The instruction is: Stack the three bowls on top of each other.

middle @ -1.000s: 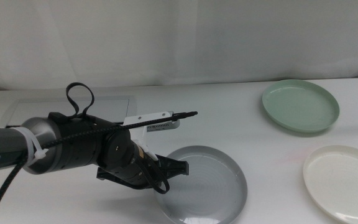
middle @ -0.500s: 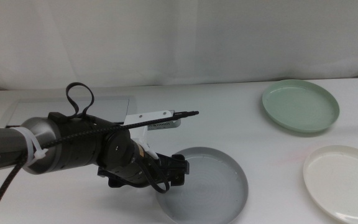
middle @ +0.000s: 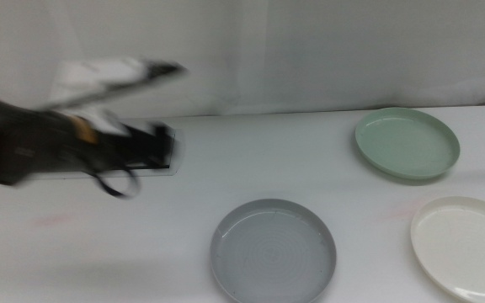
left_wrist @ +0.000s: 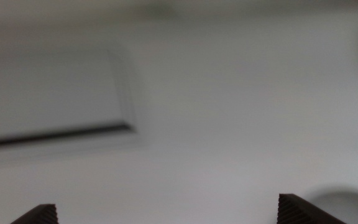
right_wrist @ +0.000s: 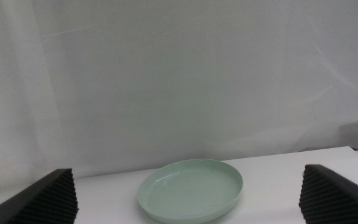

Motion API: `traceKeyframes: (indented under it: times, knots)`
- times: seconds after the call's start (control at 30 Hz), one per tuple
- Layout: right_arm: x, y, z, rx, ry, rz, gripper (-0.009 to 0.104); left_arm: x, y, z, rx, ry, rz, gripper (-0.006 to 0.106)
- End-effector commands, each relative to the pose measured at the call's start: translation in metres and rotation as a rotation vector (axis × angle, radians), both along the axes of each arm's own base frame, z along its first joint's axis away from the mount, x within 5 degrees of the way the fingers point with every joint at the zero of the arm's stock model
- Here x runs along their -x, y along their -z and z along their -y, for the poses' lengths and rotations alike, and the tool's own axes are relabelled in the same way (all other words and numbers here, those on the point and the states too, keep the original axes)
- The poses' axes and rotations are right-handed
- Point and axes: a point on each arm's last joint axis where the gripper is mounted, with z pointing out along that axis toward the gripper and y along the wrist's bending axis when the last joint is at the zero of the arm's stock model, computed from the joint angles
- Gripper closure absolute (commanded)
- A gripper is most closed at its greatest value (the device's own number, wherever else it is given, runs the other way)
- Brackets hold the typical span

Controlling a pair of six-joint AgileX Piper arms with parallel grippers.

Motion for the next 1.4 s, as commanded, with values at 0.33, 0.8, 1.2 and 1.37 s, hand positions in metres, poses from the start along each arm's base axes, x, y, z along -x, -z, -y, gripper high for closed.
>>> traceKeyframes:
  times: [0.33,0.8,1.2,1.37]
  knots:
    - [-0.001,0.012,0.000,0.007,-0.003,-0.020,-0.001,0.055,-0.094,-0.110,-0.054,-0.313,0.289,0.029]
    - [-0.001,0.012,0.000,-0.002,-0.003,-0.021,-0.001,0.158,-0.063,-0.103,-0.010,-0.215,0.772,0.102]
    - [-0.001,0.012,0.000,-0.013,-0.004,-0.016,-0.001,0.194,0.028,-0.100,0.014,-0.197,0.739,0.102]
    - [0.000,0.009,0.000,-0.049,-0.008,0.002,-0.001,0.199,0.048,-0.100,0.041,-0.209,0.699,0.102]
